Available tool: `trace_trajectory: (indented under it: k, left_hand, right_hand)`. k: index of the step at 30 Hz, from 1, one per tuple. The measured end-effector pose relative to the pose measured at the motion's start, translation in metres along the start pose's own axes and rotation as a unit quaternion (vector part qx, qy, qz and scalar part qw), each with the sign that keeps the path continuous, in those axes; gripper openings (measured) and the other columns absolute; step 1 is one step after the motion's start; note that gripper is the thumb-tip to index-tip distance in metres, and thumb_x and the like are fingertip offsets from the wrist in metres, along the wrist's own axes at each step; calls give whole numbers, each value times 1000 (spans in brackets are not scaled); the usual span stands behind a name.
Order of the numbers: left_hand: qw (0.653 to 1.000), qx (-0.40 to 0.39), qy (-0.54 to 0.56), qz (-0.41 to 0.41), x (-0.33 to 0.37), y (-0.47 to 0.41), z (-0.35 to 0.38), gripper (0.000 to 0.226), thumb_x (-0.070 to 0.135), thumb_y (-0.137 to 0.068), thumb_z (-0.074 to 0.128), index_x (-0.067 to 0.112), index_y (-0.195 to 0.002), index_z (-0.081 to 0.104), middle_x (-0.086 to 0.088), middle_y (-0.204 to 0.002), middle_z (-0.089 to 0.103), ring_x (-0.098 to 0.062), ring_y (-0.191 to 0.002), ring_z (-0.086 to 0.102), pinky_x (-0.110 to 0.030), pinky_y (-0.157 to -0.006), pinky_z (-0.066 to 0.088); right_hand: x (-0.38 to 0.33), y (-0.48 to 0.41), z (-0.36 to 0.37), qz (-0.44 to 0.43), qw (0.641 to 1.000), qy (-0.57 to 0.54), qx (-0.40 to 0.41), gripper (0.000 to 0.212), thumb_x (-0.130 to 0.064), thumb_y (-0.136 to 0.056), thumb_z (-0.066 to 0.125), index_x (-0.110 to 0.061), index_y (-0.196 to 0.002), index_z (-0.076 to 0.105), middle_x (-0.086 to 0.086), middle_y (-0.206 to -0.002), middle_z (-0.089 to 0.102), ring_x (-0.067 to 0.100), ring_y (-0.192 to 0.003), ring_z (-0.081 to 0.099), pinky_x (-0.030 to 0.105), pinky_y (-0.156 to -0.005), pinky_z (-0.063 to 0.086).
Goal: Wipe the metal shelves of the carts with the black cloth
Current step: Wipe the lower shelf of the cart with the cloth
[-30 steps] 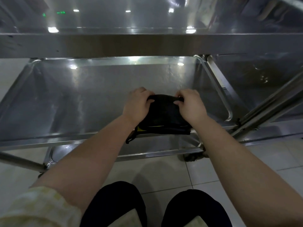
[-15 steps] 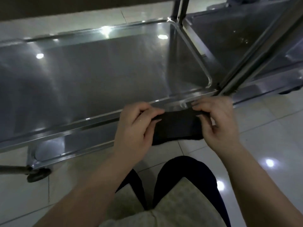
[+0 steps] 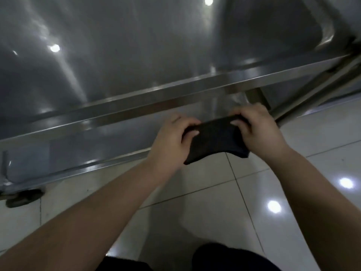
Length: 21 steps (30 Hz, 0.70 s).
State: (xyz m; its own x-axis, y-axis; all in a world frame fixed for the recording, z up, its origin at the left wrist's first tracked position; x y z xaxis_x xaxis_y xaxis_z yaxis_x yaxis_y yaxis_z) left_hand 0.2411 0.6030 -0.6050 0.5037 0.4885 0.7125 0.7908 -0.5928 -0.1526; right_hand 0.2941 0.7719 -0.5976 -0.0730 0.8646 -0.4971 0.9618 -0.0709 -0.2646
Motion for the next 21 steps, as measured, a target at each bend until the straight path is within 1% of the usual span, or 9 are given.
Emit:
trace_trajectory:
  k: [2, 3, 4, 6, 8, 11, 15, 18, 21]
  left_hand:
    - [999, 38, -8, -36, -27, -33, 8, 18, 9, -93, 62, 9, -109, 70, -2, -102, 65, -14, -101, 55, -22, -91, 41]
    - [997, 33, -27, -57, -44, -46, 19, 21, 9, -94, 60, 10, -114, 69, -6, -109, 66, -19, -106, 56, -26, -93, 41]
    - [996, 18, -53, -76, -62, -56, 32, 28, 11, -96, 57, 12, -122, 65, -9, -119, 63, -24, -114, 55, -29, -97, 41]
    - [986, -19, -117, -116, -101, -61, 57, 43, 17, -99, 52, 18, -142, 49, -12, -141, 49, -30, -132, 42, -37, -109, 35]
    - [968, -50, -204, -135, -134, -54, 66, 52, 25, -102, 45, 22, -153, 32, -11, -157, 32, -32, -146, 22, -44, -120, 20]
    - [943, -78, -299, -126, -166, -48, 66, 55, 38, -105, 32, 31, -157, 16, -5, -165, 13, -32, -152, 3, -53, -121, 6]
    - [907, -134, -364, -165, -214, -50, 60, 56, 55, -102, 16, 45, -155, 0, 7, -166, -6, -29, -152, -8, -63, -117, -3]
    - [908, -121, -363, -172, -225, -46, 62, 56, 59, -100, 12, 51, -153, -4, 12, -165, -9, -27, -152, -9, -67, -115, -6]
    - [916, -105, -353, -157, -222, -46, 63, 53, 52, -102, 14, 50, -153, -1, 11, -166, -6, -27, -152, -7, -68, -114, -6]
  right_hand:
    - [25, -37, 22, 26, 999, 28, 17, 15, -4, -90, 58, -3, -100, 70, 16, -95, 69, 28, -94, 56, 28, -81, 37]
    - [40, -51, 38, 50, 997, 63, 20, 18, -6, -92, 57, -6, -105, 69, 16, -103, 69, 32, -100, 59, 33, -86, 41]
    - [57, -61, 58, 91, 990, 108, -1, 25, -11, -95, 54, -10, -117, 66, 16, -118, 66, 34, -113, 57, 39, -96, 40]
    - [87, -58, 112, 162, 968, 156, -110, 46, -29, -100, 48, -20, -145, 43, 8, -152, 40, 30, -143, 29, 47, -116, 19]
    - [94, -42, 160, 144, 958, 146, -201, 60, -46, -102, 35, -30, -157, 17, -1, -165, 12, 24, -151, 5, 52, -120, 1]
    - [95, -28, 184, 111, 953, 173, -222, 65, -66, -97, 18, -44, -155, -2, -6, -166, -8, 26, -151, -13, 57, -116, -13]
    - [97, -29, 189, 108, 941, 203, -249, 76, -83, -85, 14, -53, -150, -12, -3, -164, -18, 37, -147, -23, 64, -113, -16]
    - [96, -25, 193, 144, 930, 212, -264, 79, -88, -81, 13, -56, -147, -17, -1, -162, -24, 41, -145, -26, 67, -111, -17]
    - [71, -23, 212, 170, 923, 217, -271, 81, -90, -78, 12, -57, -145, -21, 5, -160, -29, 48, -141, -29, 72, -107, -16]
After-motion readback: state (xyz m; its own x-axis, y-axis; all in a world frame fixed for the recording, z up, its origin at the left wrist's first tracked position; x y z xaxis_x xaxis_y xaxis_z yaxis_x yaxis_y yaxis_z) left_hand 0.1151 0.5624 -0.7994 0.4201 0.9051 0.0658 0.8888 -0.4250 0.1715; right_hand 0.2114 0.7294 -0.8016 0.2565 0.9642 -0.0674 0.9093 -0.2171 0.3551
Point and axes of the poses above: each hand's wrist, its own y-axis away from the middle knuckle, its own z-axis out of the palm, x = y × z, the point moved 10 cm from there along -y, towards the middle knuckle
